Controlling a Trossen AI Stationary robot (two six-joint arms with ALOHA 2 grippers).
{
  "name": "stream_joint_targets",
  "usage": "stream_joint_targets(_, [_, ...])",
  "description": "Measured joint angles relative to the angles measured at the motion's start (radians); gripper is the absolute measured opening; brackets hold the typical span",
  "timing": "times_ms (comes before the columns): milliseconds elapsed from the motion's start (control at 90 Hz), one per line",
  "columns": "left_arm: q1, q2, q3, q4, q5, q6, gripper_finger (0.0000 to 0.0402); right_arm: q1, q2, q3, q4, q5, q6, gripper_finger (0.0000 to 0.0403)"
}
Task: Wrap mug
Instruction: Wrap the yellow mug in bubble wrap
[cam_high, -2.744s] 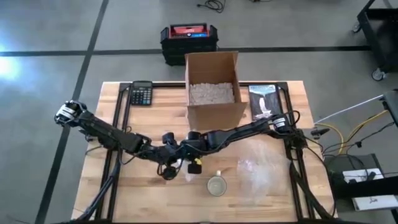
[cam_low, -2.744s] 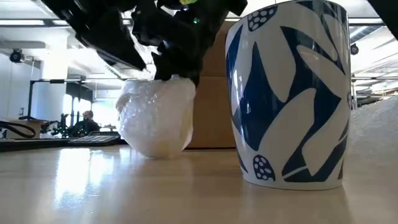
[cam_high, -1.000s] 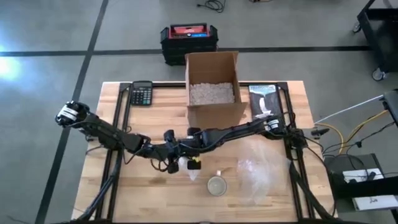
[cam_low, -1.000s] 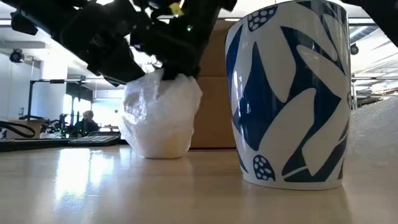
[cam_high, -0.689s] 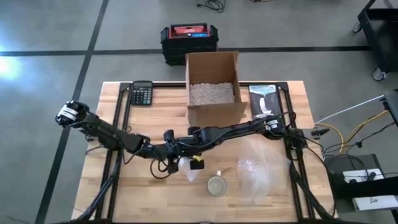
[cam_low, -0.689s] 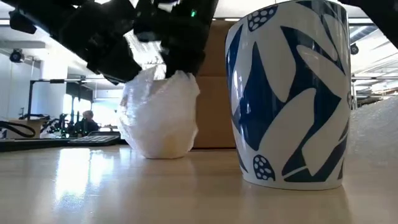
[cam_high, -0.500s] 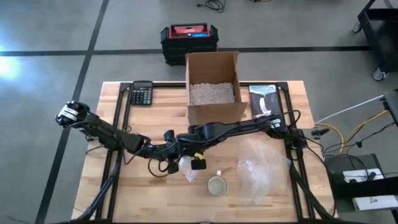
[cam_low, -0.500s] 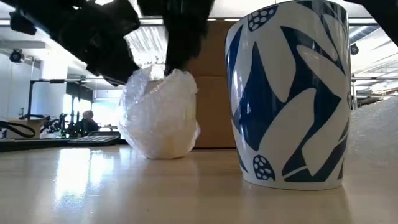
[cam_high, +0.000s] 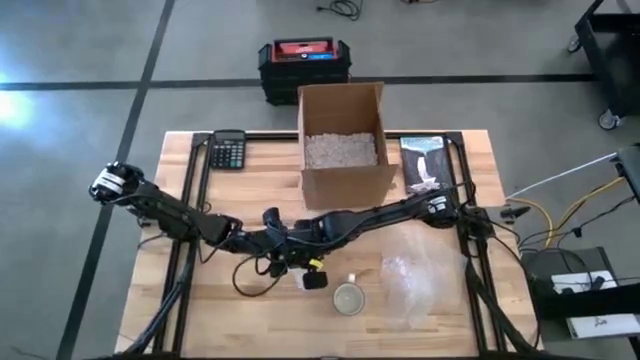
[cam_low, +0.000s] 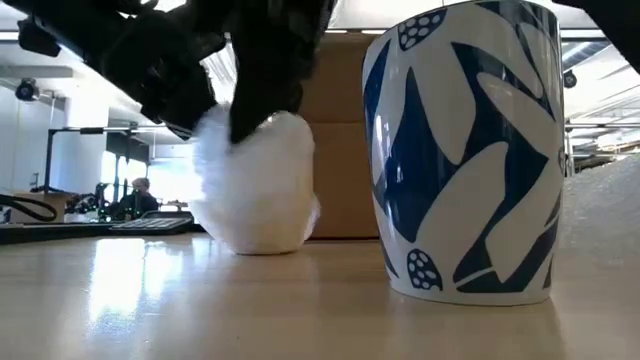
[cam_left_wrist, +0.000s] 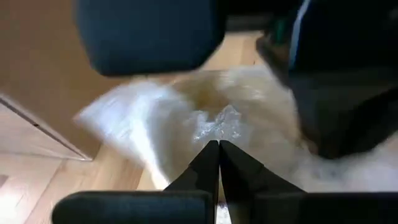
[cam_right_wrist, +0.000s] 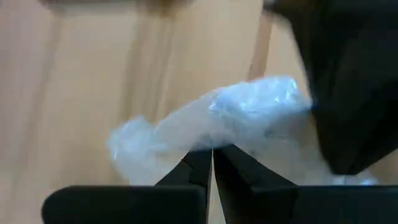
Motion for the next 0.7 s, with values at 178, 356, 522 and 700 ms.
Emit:
stream_joint_targets(178, [-0.002, 0.0, 0.0, -0.002, 0.008, 0.005, 0.0, 0.001, 0.002, -0.003, -0.023, 0.008, 0.008, 0.0002])
stream_joint_targets(356, [-0.002, -0.003, 0.003, 0.013, 0.008, 0.005, 0.0, 0.005, -0.007, 0.062, -0.138, -0.003, -0.002, 0.0002])
stream_joint_targets(522, [-0.003, -0.001, 0.0, 0.002, 0.009, 0.012, 0.0, -0.005, -0.062, 0.118, -0.197, 0.053, -0.011, 0.0002])
stream_joint_targets(700, [-0.003, -0.001, 0.0, 0.001, 0.014, 0.013, 0.0, -0.004, -0.037, 0.114, -0.221, 0.097, -0.03, 0.0002])
